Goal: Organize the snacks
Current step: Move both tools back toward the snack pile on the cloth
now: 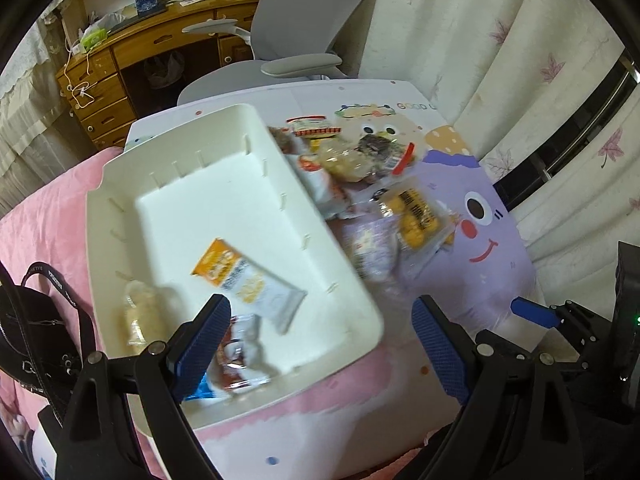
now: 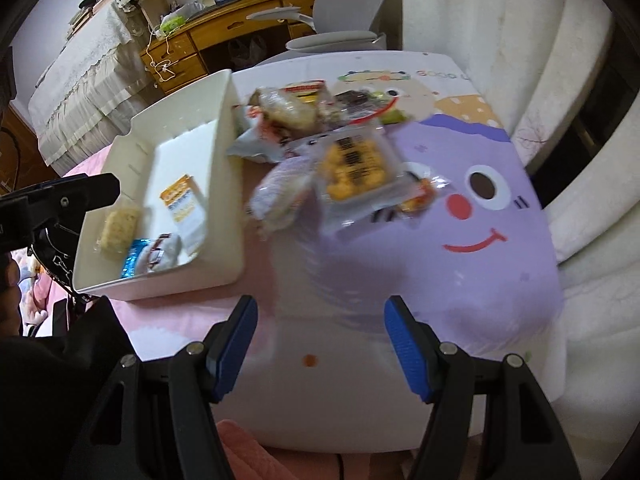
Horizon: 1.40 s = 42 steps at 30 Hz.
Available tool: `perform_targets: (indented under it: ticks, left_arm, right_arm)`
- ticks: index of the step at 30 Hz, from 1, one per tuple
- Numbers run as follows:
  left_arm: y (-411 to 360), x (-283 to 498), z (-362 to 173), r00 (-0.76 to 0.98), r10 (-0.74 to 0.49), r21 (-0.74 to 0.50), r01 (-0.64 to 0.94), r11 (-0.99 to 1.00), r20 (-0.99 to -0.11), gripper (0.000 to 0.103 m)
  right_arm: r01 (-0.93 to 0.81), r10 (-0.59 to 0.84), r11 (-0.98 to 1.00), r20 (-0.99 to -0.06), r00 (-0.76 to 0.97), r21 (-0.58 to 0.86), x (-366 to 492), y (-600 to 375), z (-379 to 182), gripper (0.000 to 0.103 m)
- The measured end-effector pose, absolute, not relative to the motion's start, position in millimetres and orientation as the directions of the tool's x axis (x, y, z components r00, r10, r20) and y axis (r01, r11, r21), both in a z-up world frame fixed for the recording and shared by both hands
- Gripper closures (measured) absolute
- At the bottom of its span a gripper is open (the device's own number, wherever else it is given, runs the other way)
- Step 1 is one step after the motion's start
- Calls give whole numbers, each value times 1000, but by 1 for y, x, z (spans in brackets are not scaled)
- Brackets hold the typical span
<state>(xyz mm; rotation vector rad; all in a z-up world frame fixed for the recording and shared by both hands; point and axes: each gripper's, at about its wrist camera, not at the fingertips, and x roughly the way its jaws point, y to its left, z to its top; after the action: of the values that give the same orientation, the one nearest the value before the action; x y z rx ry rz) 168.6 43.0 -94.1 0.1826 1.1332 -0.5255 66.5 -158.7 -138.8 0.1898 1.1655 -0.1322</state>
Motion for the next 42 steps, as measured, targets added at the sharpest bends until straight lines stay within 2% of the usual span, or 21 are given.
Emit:
perform_targets:
  ticks: [20,30,42]
  left_arm:
    - [-68,179,-118,249,-269,-200,270,942,-930,12]
    - [-97,207,-132,176,-181,-137,236,962,-968,12]
    - [-124,261,-175,53,-169,-155,206,966,-984,12]
  right_arm:
    - [29,38,998,-926,376,53,68,-282,-143,36]
    - [-24,63,998,-917,393,58,83,-294,-157,30]
    - [-99,15,995,-891,453,-33,117,-278,-184,30]
